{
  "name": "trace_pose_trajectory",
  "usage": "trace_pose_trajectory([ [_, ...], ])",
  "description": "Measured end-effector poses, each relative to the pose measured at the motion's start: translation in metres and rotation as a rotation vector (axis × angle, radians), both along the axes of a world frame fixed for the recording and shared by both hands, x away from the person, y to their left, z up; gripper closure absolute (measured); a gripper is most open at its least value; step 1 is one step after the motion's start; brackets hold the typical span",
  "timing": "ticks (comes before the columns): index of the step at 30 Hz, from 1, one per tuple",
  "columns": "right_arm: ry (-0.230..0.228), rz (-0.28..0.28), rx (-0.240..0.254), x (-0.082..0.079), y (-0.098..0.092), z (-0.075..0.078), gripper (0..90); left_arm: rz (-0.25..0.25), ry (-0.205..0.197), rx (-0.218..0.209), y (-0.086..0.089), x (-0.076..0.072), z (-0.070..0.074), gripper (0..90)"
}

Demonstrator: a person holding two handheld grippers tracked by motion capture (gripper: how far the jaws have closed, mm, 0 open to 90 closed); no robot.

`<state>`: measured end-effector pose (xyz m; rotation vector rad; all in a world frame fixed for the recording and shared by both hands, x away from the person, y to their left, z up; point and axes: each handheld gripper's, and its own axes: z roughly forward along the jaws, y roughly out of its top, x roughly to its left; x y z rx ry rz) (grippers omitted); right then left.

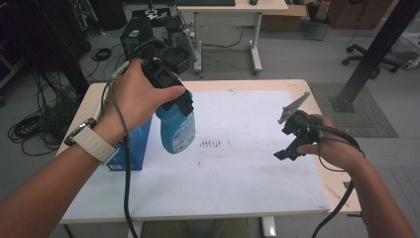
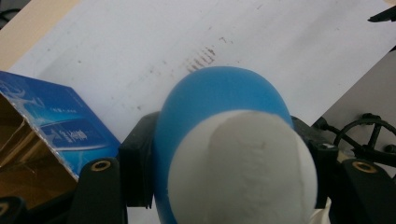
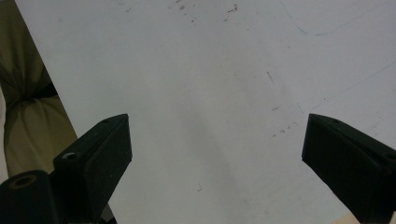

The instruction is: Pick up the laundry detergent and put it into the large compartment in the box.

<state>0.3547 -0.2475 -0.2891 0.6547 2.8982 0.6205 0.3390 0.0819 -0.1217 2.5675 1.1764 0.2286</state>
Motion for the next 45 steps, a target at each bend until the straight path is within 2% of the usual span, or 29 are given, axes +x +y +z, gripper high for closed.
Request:
trace_pose_trajectory([
  [22, 0.001, 0.005, 0.001, 0.001, 0.003, 0.001, 8.8, 0.098, -0.005, -0.015, 0.012, 0.01, 0.015, 37.2],
  [36, 0.0, 0.013, -0.002, 0.002, 0.006, 0.002, 8.8, 0.171, -0.012, -0.02, 0.029, 0.016, 0.025, 37.3],
  [45, 0.001, 0.014, -0.003, 0.004, 0.007, 0.001, 8.8, 0.216, -0.011, -0.039, 0.045, 0.021, 0.03, 37.3],
])
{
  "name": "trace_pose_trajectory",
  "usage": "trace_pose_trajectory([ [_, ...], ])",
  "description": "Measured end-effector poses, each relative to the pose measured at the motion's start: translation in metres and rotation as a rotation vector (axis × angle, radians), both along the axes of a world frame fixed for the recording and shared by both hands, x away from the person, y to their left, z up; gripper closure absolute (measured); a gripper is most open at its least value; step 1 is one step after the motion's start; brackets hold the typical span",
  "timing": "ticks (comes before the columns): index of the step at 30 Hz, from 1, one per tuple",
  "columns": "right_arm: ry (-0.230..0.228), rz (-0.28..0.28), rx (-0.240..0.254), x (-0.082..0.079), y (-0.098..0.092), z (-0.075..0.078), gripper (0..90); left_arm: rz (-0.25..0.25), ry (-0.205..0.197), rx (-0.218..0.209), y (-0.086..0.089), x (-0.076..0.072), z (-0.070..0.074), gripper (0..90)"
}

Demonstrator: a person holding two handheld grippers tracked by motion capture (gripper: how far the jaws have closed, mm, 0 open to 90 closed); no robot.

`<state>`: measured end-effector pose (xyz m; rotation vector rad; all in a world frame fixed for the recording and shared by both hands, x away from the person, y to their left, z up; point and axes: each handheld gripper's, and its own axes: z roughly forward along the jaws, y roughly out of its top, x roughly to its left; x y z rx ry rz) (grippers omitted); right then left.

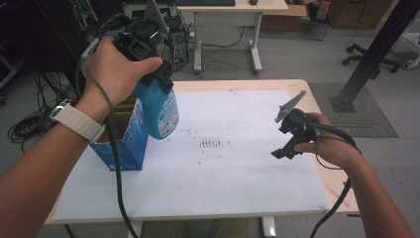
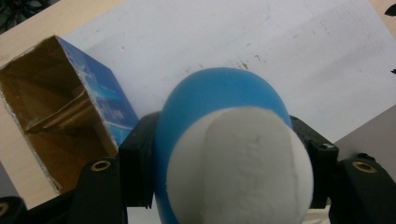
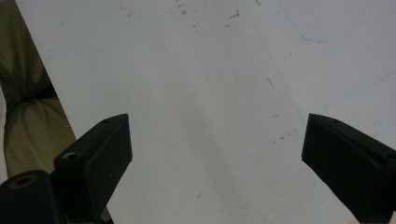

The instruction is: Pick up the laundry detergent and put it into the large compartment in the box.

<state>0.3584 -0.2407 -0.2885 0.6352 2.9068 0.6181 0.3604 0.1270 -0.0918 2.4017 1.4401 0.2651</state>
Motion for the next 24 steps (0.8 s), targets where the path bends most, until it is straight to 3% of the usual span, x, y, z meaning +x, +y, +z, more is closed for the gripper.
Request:
trace_pose_trajectory([
  [24, 0.002, 0.0, 0.004, 0.004, 0.002, -0.001, 8.8, 0.148, 0.005, -0.003, 0.041, 0.013, 0.01, 37.3],
])
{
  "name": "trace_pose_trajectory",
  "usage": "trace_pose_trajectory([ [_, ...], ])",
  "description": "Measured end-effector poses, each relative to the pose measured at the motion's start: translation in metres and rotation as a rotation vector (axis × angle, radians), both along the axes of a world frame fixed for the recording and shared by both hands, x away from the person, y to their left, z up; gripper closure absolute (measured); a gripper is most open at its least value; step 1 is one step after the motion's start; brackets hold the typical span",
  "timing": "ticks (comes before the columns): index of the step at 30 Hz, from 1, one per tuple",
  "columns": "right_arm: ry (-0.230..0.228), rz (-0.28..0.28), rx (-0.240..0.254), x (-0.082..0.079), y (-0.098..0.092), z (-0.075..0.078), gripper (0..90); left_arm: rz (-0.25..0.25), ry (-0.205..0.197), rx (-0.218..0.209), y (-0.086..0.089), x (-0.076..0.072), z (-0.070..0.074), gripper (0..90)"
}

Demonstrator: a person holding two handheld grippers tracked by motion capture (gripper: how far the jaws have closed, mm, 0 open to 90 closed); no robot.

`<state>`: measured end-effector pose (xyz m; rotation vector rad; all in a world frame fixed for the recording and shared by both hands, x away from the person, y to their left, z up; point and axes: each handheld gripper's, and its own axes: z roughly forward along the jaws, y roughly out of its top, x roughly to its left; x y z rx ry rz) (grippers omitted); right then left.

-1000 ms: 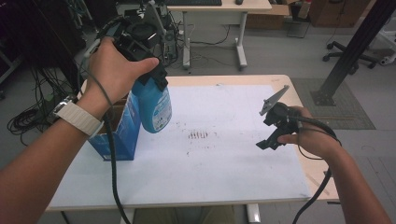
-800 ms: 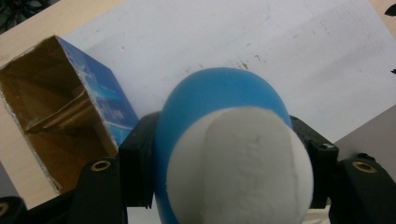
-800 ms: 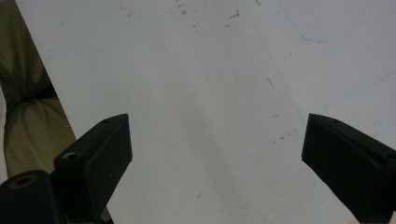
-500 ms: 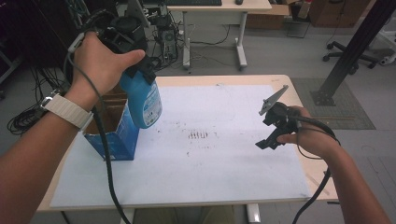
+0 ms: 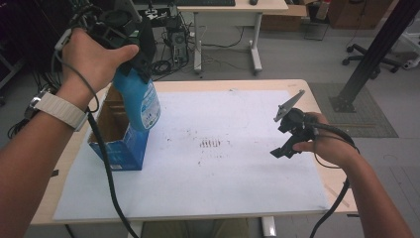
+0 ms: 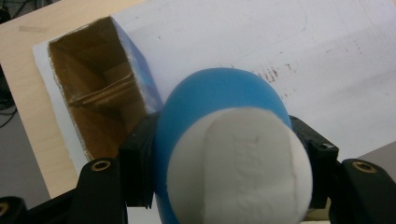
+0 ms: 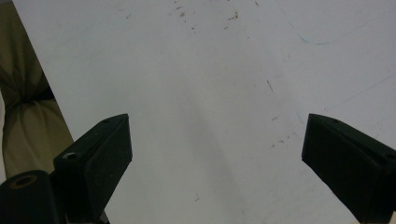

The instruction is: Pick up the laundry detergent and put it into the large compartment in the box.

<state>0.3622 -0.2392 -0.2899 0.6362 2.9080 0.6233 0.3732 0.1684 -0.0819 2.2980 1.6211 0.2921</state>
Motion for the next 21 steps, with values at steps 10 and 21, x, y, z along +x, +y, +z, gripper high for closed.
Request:
trace_pose_trajectory([
  [10, 0.001, 0.005, 0.003, 0.0, 0.0, -0.001, 8.8, 0.072, 0.005, -0.009, 0.021, 0.004, 0.005, 37.3],
  [21, -0.001, 0.002, 0.004, 0.0, -0.001, 0.0, 8.8, 0.15, -0.004, -0.017, 0.044, 0.006, 0.011, 37.3],
])
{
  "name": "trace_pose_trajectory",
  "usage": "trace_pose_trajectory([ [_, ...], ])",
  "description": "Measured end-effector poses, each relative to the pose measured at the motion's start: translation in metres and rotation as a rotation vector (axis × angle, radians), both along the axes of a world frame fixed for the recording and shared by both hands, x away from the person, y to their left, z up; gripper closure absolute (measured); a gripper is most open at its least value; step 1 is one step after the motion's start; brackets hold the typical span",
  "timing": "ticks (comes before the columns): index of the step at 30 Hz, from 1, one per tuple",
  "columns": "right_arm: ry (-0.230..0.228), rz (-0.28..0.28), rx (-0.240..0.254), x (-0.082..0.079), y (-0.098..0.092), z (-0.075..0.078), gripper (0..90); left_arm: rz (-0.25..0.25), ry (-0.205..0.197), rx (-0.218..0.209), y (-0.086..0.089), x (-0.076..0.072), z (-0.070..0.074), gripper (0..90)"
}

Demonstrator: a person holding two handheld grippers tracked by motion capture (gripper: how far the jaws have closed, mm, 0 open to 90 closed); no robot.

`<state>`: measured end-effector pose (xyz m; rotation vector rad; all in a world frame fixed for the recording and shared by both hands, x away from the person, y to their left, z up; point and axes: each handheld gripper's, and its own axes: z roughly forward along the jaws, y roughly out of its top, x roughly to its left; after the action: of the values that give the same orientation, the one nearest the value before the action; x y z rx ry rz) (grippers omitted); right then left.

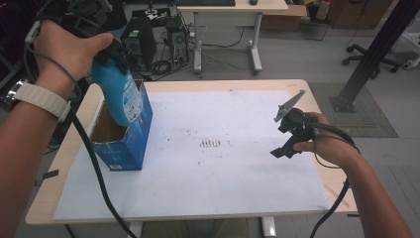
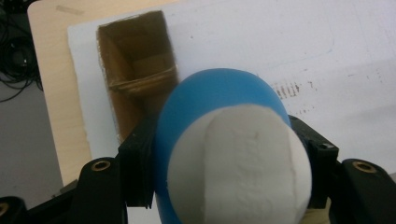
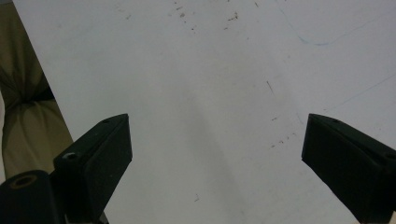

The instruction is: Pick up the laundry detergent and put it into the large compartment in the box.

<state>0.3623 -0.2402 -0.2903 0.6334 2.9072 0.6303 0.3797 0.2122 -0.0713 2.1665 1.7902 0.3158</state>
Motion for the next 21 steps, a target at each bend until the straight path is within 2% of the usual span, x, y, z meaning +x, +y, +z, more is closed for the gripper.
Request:
trace_pose_trajectory([
  [9, 0.003, 0.002, -0.002, 0.001, 0.001, 0.0, 8.8, 0.056, 0.002, 0.017, 0.018, 0.003, -0.001, 37.2],
  [12, 0.003, 0.006, -0.01, 0.001, 0.002, -0.001, 8.8, 0.076, -0.002, 0.008, 0.023, 0.003, -0.003, 37.3],
  [21, 0.002, 0.004, -0.006, 0.001, 0.001, -0.002, 8.8, 0.136, 0.008, 0.011, 0.039, 0.008, -0.013, 37.3],
])
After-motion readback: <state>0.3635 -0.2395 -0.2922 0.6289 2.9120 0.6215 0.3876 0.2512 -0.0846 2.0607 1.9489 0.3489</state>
